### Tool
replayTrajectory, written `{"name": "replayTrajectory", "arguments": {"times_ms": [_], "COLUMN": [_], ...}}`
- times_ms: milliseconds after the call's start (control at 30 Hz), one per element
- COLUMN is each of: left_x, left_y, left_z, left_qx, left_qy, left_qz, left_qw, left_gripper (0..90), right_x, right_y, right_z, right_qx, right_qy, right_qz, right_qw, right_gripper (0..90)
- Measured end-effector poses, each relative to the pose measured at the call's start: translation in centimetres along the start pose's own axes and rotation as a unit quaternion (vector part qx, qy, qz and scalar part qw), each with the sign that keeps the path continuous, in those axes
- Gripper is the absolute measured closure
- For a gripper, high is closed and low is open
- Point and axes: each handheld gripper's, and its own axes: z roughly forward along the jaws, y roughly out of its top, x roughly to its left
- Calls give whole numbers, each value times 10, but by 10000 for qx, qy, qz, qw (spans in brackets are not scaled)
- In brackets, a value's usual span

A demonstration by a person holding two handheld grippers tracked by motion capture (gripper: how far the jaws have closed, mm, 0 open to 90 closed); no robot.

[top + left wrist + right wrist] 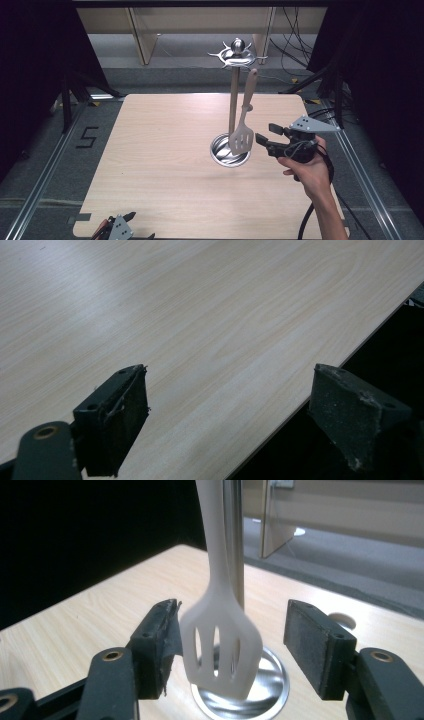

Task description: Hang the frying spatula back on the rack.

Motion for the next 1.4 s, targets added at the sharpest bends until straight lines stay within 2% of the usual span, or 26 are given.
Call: {"name": "replayTrajectory", "arguments": {"times_ms": [133,200,267,333,367,400,433,467,533,600,633,700,767,833,867,900,933,967,1000,1033,1100,1133,1200,1300,1333,1400], "left_x": [0,-1,-1,1,1,1,1,2,1,-2,0,0,0,1,-1,-1,1,1,-1,2,1,-1,-1,1,2,1], "left_y": [0,0,0,1,1,1,2,3,4,4,4,4,3,4,3,2,3,3,3,3,3,3,4,4,4,4], "left_z": [0,1,0,-1,-2,-1,-1,-2,-2,1,0,0,-1,-1,1,0,0,0,0,0,0,-1,-1,0,-1,-1], "left_qx": [-3,-71,-28,22,33,25,-37,31,57,-72,-13,-30,31,5,-188,-135,-133,-125,-142,-57,-78,6,-88,-106,-1,-60], "left_qy": [0,-9,-27,7,13,10,-15,2,-21,-31,-36,-41,-10,2,-35,-3,-22,-30,-37,-17,-56,-74,-59,-30,-12,-34], "left_qz": [-4,-84,-111,61,60,55,18,148,49,-63,90,52,-29,90,-97,-108,76,85,-47,148,85,-18,37,120,215,110], "left_qw": [10000,9999,9999,10000,10000,10000,10000,9999,10000,9999,10000,10000,10000,10000,9998,9999,9999,9999,9999,9999,9999,10000,9999,9999,9998,9999], "left_gripper": [152,152,152,152,151,151,152,152,152,152,152,152,152,152,152,151,151,152,152,151,151,151,151,151,151,151], "right_x": [-2,-5,-4,-4,-4,-4,-4,-3,-3,-3,-4,-6,-4,-4,-4,-4,-3,-5,-3,-2,-1,-2,-1,-4,-5,-4], "right_y": [-12,-19,-20,-24,-26,-26,-29,-31,-38,-40,-45,-46,-52,-54,-55,-57,-58,-59,-60,-65,-66,-71,-76,-84,-85,-88], "right_z": [0,2,1,-1,0,-2,-1,-3,-5,-5,-4,-3,-5,-5,-5,-7,-6,-7,-8,-8,-8,-8,-9,-8,-8,-9], "right_qx": [125,137,177,295,184,300,182,310,422,461,481,423,577,542,533,617,590,621,662,736,788,783,911,938,934,991], "right_qy": [14,-49,-49,-45,-59,-41,-98,-20,-8,-46,29,49,39,64,-16,25,32,-5,17,19,39,-31,11,-19,-67,-9], "right_qz": [171,63,136,210,134,149,118,124,128,117,50,-65,97,132,121,130,191,67,166,168,191,80,199,163,93,232], "right_qw": [9998,9999,9997,9993,9997,9994,9997,9994,9990,9989,9988,9991,9983,9984,9985,9980,9981,9980,9977,9971,9967,9969,9956,9955,9956,9948], "right_gripper": [394,389,388,387,387,385,385,383,381,380,377,377,375,375,374,372,371,370,368,366,366,365,364,363,362,362]}}
